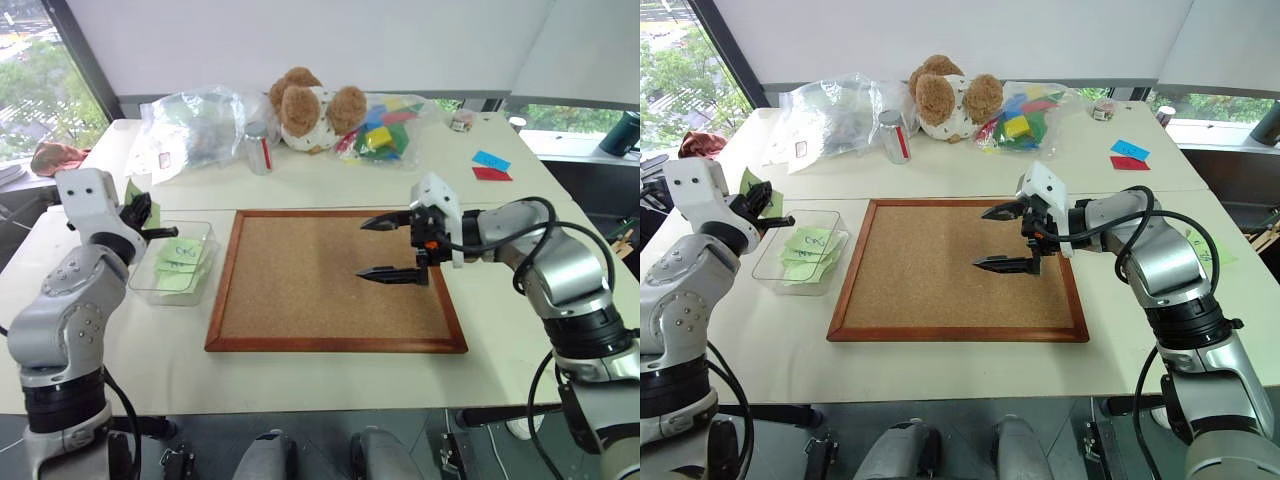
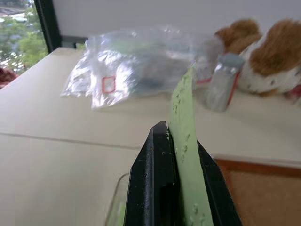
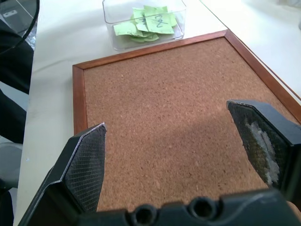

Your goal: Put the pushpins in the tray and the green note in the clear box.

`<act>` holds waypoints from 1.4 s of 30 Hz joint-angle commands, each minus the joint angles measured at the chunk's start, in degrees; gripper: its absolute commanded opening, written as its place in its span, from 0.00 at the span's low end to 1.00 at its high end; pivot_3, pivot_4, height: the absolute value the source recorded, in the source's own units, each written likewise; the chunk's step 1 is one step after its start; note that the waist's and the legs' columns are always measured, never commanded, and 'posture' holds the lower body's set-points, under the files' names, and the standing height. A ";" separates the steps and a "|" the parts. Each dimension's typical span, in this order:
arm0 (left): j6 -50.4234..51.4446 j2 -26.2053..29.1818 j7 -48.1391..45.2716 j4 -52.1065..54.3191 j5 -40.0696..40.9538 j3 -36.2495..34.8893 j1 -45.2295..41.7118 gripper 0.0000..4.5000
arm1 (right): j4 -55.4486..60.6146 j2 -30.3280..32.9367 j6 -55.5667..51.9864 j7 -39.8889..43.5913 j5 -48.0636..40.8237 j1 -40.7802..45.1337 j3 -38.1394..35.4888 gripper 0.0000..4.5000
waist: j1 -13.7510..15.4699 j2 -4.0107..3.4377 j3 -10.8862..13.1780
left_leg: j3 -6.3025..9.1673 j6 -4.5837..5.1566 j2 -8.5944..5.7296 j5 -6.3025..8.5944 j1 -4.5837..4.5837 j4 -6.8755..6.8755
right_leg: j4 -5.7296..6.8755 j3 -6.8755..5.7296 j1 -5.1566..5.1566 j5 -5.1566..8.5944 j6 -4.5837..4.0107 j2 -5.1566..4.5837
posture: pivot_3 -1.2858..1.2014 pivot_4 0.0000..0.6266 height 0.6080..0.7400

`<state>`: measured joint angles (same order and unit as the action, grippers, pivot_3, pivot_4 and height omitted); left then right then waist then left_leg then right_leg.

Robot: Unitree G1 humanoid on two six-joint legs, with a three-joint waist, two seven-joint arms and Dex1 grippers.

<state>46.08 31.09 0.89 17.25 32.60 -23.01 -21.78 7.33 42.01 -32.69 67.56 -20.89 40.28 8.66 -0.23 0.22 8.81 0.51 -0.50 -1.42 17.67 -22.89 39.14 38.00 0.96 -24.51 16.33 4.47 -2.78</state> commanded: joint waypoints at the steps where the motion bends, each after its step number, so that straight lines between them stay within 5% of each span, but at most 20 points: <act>1: -0.43 2.21 -2.57 -1.90 -3.82 2.81 0.36 0.00 | 2.35 0.06 0.18 -0.22 -0.86 0.87 -1.12 0.99 | -0.04 0.00 0.00 | 0.00 0.00 0.00 0.00 0.00 0.00 | 0.00 0.00 0.00 0.00 0.00 0.00 | 0.52 0.24 1.00; 8: 2.62 3.18 -5.81 -4.62 -6.48 5.81 1.66 0.06 | 4.89 0.48 -1.11 -0.85 -1.68 -0.05 -1.61 1.00 | -0.34 0.00 0.00 | 0.00 0.01 0.01 0.01 0.00 -0.04 | 0.00 0.00 -0.03 0.00 0.00 -0.01 | 0.52 0.24 1.00; 10: 3.76 3.07 -6.33 -4.81 -6.50 5.58 1.60 0.18 | 5.15 0.61 -1.28 -1.13 -1.59 -0.26 -1.67 1.00 | -0.34 0.00 0.00 | 0.00 0.14 0.01 0.08 -0.01 -0.04 | 0.00 0.01 -0.03 0.00 0.00 -0.01 | 0.52 0.24 1.00; 17: 5.46 3.95 -8.36 -4.60 -7.19 4.81 1.14 0.93 | 5.04 0.57 -1.52 -2.15 -1.27 -0.27 -1.85 1.00 | -0.35 0.00 0.00 | 0.00 0.18 0.01 0.10 -0.01 -0.04 | 0.00 0.01 -0.04 0.00 0.00 -0.02 | 0.52 0.24 1.00; 18: 5.27 4.10 -8.66 -4.35 -7.27 4.62 0.85 0.97 | 4.88 0.54 -1.48 -2.23 -1.23 -0.15 -1.79 1.00 | -0.35 0.00 0.00 | 0.00 0.17 0.01 0.10 0.00 -0.04 | 0.00 0.01 -0.04 0.00 0.00 -0.02 | 0.52 0.24 1.00; 32: 8.02 7.84 -12.37 -1.87 -5.25 2.39 -7.31 0.97 | 3.91 0.98 -1.07 -2.27 -0.89 0.18 -1.98 1.00 | -0.33 0.02 0.01 | 0.00 0.16 0.01 0.10 -0.02 -0.03 | 0.01 0.00 -0.05 0.00 0.00 -0.02 | 0.52 0.24 1.00; 42: 9.03 12.32 -33.66 -0.05 4.91 5.78 -4.26 0.97 | 4.98 4.79 -2.24 -3.29 -0.81 -1.74 -4.75 1.00 | -0.44 0.02 0.01 | 0.00 0.05 0.01 0.04 -0.03 -0.05 | -0.01 0.00 -0.06 0.00 -0.01 -0.03 | 0.52 0.24 1.00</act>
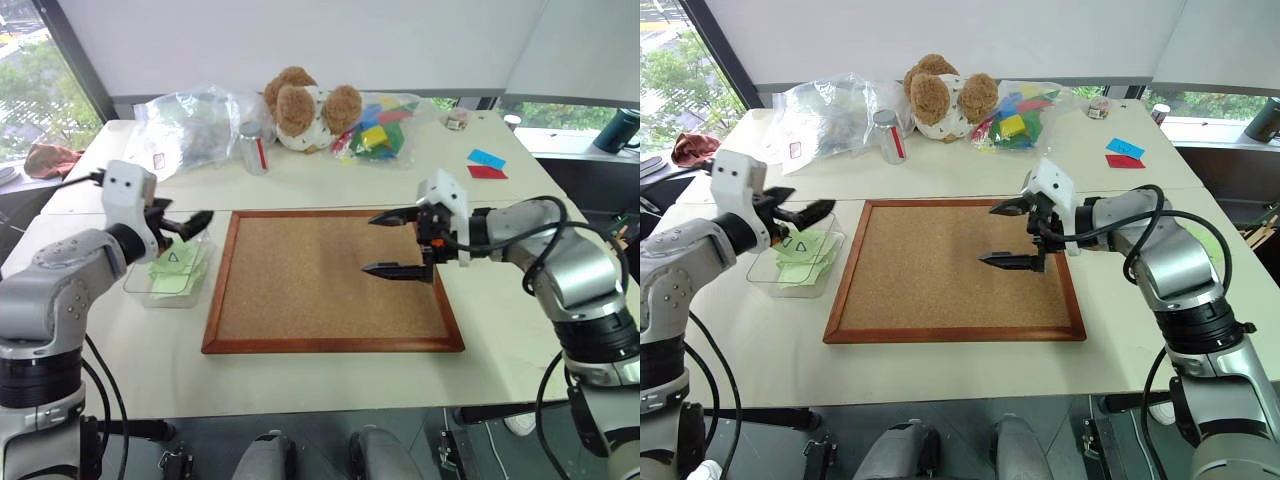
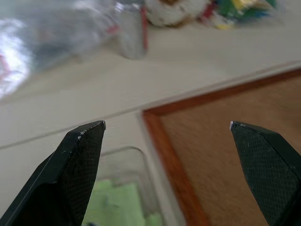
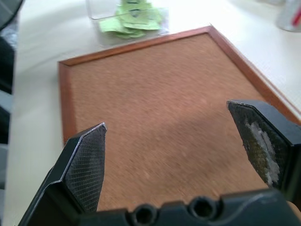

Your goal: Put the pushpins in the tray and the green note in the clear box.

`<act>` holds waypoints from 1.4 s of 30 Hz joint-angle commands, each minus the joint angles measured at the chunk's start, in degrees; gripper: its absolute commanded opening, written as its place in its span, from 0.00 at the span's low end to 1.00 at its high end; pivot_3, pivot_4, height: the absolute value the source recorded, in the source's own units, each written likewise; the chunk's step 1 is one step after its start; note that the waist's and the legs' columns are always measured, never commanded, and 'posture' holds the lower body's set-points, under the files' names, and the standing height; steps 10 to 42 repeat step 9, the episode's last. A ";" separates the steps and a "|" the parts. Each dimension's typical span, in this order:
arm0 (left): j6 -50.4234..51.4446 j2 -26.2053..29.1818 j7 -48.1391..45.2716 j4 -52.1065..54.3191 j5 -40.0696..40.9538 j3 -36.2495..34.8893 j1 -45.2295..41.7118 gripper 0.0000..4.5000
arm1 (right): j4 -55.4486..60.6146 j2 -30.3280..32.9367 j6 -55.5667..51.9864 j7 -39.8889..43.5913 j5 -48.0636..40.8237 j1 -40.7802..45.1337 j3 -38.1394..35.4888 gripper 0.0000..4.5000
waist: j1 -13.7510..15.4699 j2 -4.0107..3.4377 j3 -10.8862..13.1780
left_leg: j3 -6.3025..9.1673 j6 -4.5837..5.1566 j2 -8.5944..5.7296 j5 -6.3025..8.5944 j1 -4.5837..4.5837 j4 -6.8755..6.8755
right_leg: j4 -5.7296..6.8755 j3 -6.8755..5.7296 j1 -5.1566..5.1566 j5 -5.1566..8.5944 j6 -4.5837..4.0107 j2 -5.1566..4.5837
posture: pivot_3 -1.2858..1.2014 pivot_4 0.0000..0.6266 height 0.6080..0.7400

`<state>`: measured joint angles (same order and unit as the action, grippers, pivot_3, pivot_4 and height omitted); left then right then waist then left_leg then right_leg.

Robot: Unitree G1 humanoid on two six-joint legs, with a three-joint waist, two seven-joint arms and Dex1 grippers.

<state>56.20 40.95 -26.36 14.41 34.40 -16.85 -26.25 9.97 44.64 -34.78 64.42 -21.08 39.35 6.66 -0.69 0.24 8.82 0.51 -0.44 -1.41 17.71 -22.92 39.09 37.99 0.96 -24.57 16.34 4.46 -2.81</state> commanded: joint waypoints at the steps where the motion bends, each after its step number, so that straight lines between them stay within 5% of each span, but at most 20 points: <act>1: -2.33 2.94 -9.09 3.43 3.93 0.07 0.77 0.97 | 2.75 2.75 -0.22 -0.17 -0.59 -1.46 -3.03 1.00 | 0.02 0.00 0.00 | 0.00 0.02 0.00 0.01 0.00 0.00 | 0.00 0.00 0.00 0.00 0.00 0.00 | 0.52 0.24 1.00; 9: -5.14 6.73 -23.56 8.47 8.22 4.49 6.83 0.97 | 4.32 5.10 -0.93 -2.24 0.23 -5.79 -3.79 1.00 | 0.04 -0.01 0.00 | -0.01 0.26 0.00 0.14 0.00 0.00 | -0.03 0.01 0.01 0.01 -0.02 -0.04 | 0.52 0.24 1.00; 42: -5.14 6.73 -23.56 8.47 8.22 4.49 6.83 0.97 | 4.32 5.10 -0.93 -2.24 0.23 -5.79 -3.79 1.00 | 0.04 -0.01 0.00 | -0.01 0.26 0.00 0.14 0.00 0.00 | -0.03 0.01 0.01 0.01 -0.02 -0.04 | 0.52 0.24 1.00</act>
